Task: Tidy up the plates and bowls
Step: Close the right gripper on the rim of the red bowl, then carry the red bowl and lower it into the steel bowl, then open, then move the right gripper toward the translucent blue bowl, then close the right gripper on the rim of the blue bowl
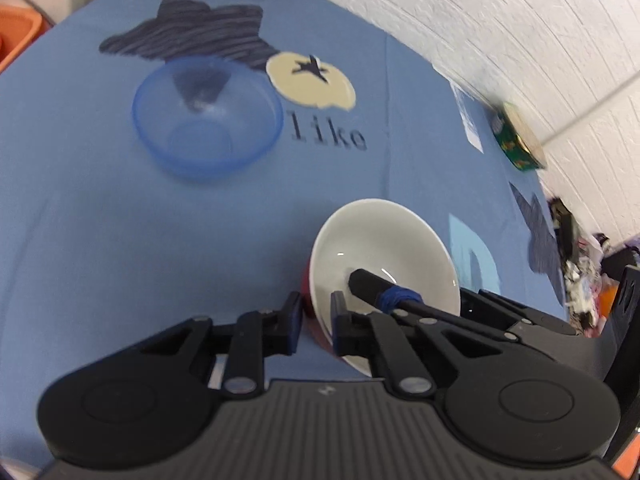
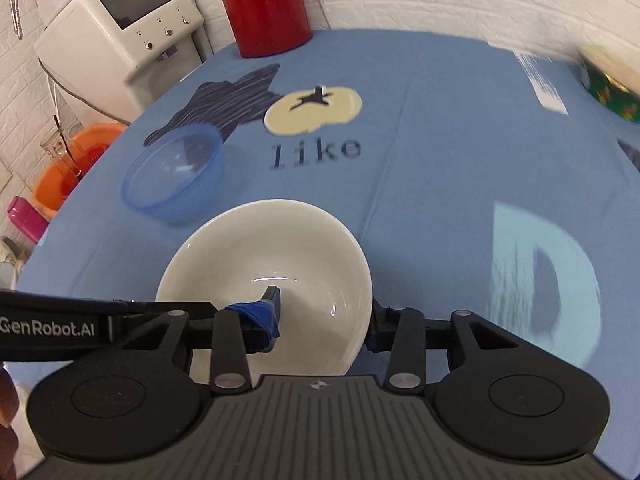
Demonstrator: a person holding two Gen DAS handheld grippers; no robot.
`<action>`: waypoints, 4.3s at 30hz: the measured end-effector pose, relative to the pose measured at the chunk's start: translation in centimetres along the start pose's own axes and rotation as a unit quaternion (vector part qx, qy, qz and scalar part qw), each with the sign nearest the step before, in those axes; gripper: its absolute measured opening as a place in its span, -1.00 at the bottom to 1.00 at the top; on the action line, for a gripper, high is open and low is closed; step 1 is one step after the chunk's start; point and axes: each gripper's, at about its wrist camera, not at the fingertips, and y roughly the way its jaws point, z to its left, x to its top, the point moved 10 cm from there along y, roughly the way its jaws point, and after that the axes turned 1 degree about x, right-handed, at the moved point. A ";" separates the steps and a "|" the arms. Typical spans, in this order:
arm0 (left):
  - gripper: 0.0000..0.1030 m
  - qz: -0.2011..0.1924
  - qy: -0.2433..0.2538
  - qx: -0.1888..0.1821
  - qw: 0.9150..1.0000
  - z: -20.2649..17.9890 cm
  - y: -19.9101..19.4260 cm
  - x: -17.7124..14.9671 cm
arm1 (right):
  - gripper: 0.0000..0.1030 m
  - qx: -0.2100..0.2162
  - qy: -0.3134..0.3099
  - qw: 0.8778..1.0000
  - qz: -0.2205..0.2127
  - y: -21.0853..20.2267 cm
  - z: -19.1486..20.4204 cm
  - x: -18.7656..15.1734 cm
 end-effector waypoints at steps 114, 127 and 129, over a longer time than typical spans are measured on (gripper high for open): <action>0.17 -0.117 0.081 0.132 0.981 13.0 0.9 12.4 | -0.49 -0.034 -0.032 0.998 -0.043 8.7 8.0 8.3; -1.00 -0.079 0.094 0.081 0.989 10.8 -1.0 9.6 | -0.71 0.020 -0.027 0.999 -0.026 6.2 10.7 5.9; -1.00 -0.079 0.100 0.081 0.989 10.2 -1.7 8.8 | -0.70 0.019 -0.026 0.999 -0.026 5.4 10.8 5.4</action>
